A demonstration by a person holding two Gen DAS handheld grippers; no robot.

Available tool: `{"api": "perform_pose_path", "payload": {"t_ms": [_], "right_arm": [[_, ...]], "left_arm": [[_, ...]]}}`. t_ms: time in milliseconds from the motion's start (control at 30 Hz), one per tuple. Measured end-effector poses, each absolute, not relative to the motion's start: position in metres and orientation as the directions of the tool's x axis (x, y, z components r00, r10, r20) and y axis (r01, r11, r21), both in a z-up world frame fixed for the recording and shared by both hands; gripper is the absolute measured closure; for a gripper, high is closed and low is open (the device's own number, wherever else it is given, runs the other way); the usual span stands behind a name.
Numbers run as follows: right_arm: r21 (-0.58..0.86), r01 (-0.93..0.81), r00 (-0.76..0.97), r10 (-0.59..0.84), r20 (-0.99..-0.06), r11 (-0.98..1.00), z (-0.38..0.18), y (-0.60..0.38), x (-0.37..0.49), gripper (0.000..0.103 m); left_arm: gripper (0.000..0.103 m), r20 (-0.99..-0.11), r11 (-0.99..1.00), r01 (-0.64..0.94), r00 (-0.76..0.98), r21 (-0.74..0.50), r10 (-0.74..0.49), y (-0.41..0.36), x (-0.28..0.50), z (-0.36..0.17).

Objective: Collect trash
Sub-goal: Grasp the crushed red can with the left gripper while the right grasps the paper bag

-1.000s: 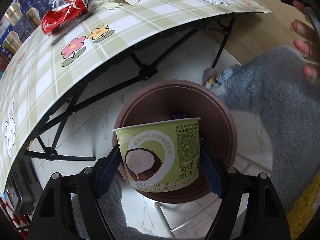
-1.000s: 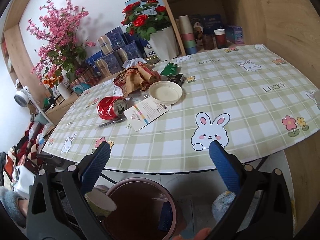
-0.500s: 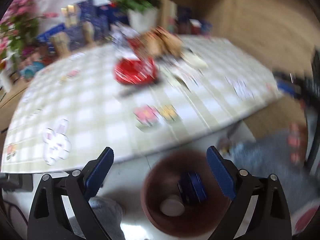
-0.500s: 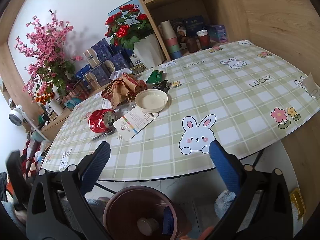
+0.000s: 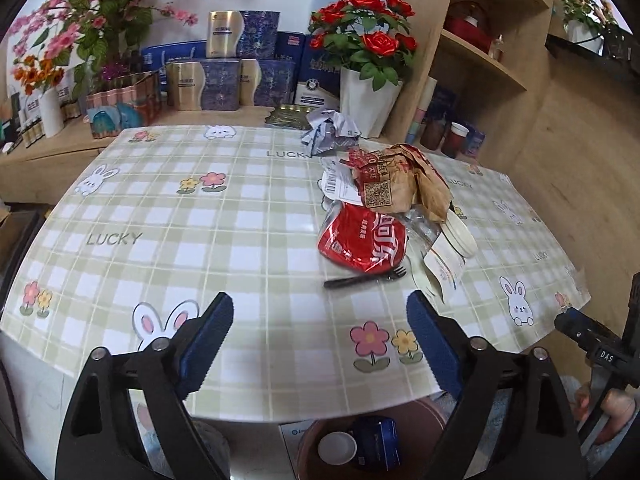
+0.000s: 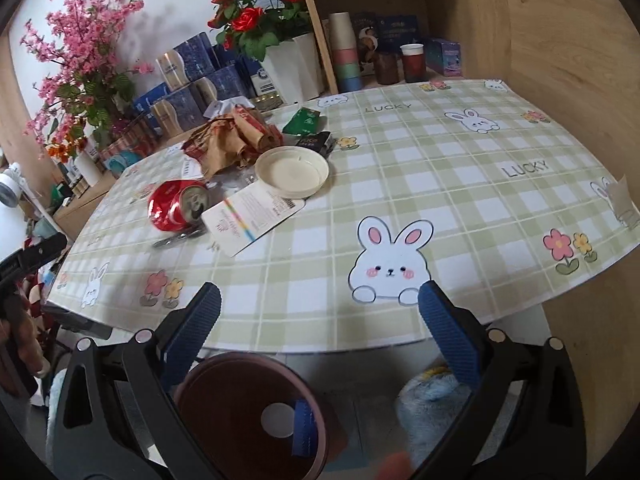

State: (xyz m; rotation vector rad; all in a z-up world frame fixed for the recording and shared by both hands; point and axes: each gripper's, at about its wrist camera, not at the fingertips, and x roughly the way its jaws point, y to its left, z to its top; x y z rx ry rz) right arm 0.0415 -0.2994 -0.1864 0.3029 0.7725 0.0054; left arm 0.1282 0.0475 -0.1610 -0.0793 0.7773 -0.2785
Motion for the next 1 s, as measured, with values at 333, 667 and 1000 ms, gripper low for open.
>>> {"api": "perform_pose_path", "payload": {"t_ms": [333, 667, 1000], "right_arm": [[0.296, 0.087, 0.712, 0.148, -0.687, 0.951, -0.191, -0.305, 0.103, 0.006], [0.294, 0.024, 0.712, 0.19, -0.676, 0.956, -0.181, -0.297, 0.176, 0.006], [0.173, -0.124, 0.673, 0.211, -0.709, 0.977, -0.184, -0.269, 0.228, 0.006]], "left_arm": [[0.038, -0.719, 0.942, 0.279, 0.614, -0.187, -0.324, 0.014, 0.204, -0.19], [0.039, -0.751, 0.943, 0.244, 0.573, -0.226, -0.328, 0.0, 0.27, -0.225], [0.076, -0.767, 0.93, 0.256, 0.529, -0.265, -0.364, -0.001, 0.28, -0.236]]}}
